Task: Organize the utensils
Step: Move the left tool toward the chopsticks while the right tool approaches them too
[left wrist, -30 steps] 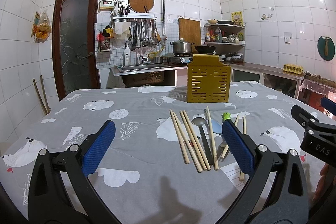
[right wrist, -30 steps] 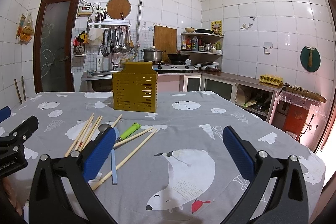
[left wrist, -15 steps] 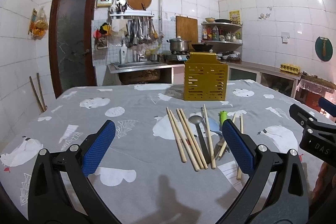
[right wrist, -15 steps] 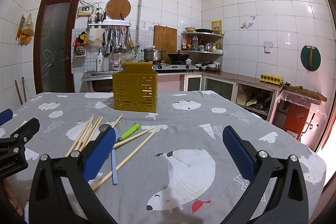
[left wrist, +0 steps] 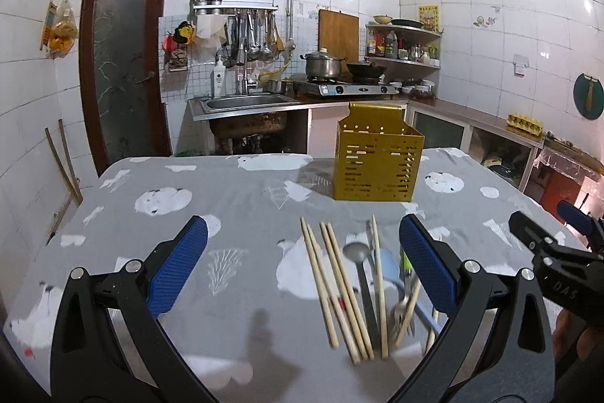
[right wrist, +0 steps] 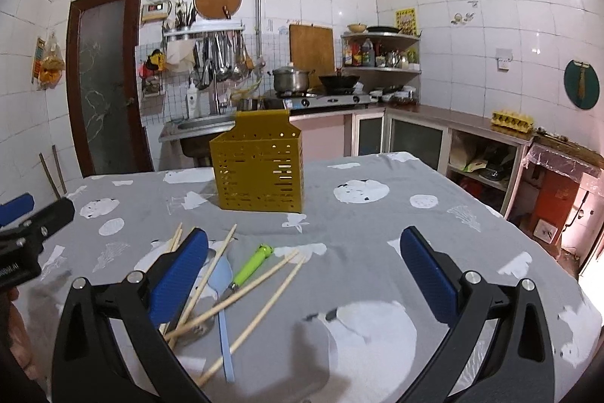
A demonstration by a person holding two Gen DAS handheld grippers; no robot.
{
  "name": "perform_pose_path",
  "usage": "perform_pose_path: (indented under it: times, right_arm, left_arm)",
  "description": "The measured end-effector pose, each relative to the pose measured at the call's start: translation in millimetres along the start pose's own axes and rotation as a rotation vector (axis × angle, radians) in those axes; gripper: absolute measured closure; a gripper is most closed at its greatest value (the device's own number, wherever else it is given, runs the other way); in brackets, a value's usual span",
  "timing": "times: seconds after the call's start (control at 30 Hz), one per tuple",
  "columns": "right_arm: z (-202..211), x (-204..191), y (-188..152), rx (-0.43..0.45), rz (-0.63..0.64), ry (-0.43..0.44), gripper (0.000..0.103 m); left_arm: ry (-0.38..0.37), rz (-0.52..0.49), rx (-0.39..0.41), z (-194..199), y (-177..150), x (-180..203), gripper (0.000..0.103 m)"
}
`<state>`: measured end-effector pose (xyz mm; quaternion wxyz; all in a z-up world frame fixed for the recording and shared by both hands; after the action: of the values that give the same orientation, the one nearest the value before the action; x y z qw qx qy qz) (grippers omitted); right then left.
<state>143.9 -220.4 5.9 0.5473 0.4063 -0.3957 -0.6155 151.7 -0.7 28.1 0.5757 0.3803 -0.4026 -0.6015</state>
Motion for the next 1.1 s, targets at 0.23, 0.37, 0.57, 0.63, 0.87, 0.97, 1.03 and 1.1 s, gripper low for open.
perform_pose_path:
  times: [0.23, 0.37, 0.57, 0.63, 0.87, 0.97, 1.03, 1.1]
  right_arm:
    - [-37.0, -2.5, 10.0, -0.063, 0.023, -0.047, 0.004]
    - [-60.7, -3.5, 8.8, -0.116, 0.030, -0.059, 0.004]
    - [-92.8, 1.8, 4.1, -0.166, 0.035, -0.097, 0.004]
    - [-104.1, 4.6, 0.3, -0.192, 0.032, -0.104, 0.004]
    - [-135.8, 14.3, -12.8, -0.280, 0.012, -0.127, 0.004]
    - [-144.8, 16.8, -22.1, -0.306, 0.017, -0.145, 0.004]
    - [-150.2, 18.5, -30.4, -0.332, 0.016, -0.157, 0.005]
    - [-153.4, 20.8, -35.8, -0.348, 0.011, -0.163, 0.010]
  left_arm:
    - [-0.017, 0.004, -0.091, -49.1, 11.0, 2.9, 0.005]
    - [-0.016, -0.004, -0.131, -72.9, 11.4, 4.5, 0.005]
    - [-0.003, -0.015, -0.187, -104.8, 6.6, 4.7, 0.005]
    - [0.002, -0.013, -0.204, -114.9, 4.5, 2.2, 0.005]
    - [0.022, 0.018, -0.290, -149.5, -3.7, -11.6, 0.005]
    - [0.020, 0.041, -0.349, -166.0, -13.9, -17.6, 0.005]
    - [0.015, 0.049, -0.378, -175.3, -21.8, -20.3, 0.008]
    - [0.008, 0.048, -0.402, -180.6, -30.0, -19.8, 0.012]
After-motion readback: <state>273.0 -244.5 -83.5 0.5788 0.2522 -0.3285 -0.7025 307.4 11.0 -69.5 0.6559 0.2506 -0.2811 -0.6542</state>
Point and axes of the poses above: each gripper's, at about its wrist camera, not at the fingertips, and z roughly against the way its jaws point, x to its right, y to its top, the point moved 9 cm from there along -z, roughly the way its jaws point, and after that the axes turned 2 degrees about y, right-handed, at the moved point
